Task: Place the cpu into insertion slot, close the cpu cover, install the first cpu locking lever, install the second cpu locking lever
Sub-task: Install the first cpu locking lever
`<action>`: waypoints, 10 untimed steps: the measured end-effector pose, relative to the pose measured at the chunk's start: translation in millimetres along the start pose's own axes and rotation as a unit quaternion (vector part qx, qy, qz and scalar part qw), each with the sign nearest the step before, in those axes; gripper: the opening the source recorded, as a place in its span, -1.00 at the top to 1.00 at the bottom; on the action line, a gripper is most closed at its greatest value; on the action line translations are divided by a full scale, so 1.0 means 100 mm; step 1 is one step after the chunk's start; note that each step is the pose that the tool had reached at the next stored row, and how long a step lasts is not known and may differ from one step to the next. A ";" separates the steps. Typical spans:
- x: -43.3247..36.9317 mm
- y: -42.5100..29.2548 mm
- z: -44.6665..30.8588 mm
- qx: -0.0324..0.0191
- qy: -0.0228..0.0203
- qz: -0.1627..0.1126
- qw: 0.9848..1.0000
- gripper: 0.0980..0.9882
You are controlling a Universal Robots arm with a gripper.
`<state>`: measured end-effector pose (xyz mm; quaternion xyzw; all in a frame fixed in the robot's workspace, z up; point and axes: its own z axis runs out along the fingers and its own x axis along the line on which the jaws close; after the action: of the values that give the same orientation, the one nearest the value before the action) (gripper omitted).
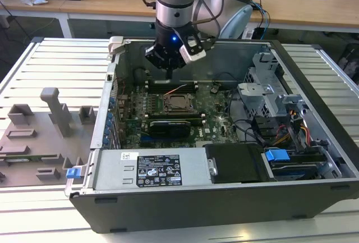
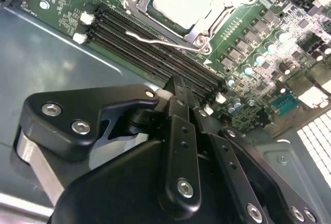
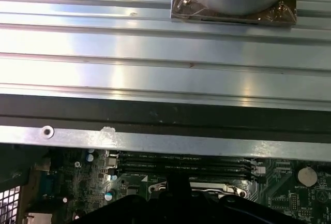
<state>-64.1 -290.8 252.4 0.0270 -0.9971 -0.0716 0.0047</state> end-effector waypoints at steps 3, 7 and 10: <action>0.001 -0.016 0.070 0.000 0.000 0.000 1.000 0.98; 0.017 -0.043 0.089 0.000 0.000 0.000 1.000 0.98; 0.034 -0.059 0.096 0.000 0.000 0.000 1.000 0.98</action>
<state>-67.4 -295.5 242.0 0.0270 -0.9971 -0.0717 0.0047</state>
